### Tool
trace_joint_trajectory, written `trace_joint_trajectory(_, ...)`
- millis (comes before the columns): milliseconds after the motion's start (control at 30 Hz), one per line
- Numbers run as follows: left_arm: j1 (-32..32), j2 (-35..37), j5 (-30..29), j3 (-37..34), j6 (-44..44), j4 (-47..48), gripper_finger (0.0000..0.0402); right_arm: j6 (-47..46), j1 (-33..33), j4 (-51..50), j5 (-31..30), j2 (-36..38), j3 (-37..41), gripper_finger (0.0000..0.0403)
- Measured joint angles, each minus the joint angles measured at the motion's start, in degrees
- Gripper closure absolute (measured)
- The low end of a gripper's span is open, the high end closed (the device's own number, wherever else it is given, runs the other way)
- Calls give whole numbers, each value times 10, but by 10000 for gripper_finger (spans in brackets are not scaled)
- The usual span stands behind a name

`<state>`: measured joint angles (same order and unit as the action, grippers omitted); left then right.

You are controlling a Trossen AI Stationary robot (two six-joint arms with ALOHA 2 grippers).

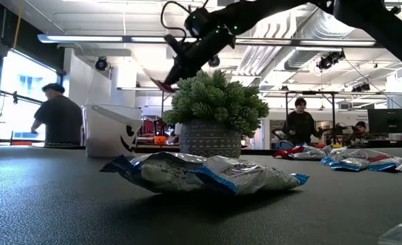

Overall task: Organize candy in baskets
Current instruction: Put the red candy into the white bucket

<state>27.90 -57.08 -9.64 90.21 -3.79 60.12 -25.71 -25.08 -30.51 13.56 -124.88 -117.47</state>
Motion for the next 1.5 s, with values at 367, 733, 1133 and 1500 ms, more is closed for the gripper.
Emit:
trace_joint_trajectory(367, 0, 0, -2, 0, -6, 0, 298, -45, 23, 132, 42, -35, 0, 403)
trace_joint_trajectory(733, 0, 0, -4, 0, -16, 0, 298, -105, 35, 268, 52, -95, 0, 403)
trace_joint_trajectory(1133, 0, 0, -4, 0, -21, 0, 298, -99, 36, 324, 66, -113, 0, 325)
trace_joint_trajectory(1500, 0, 0, -4, 0, -20, 1, 298, -74, 27, 242, 119, -61, 0, 250)
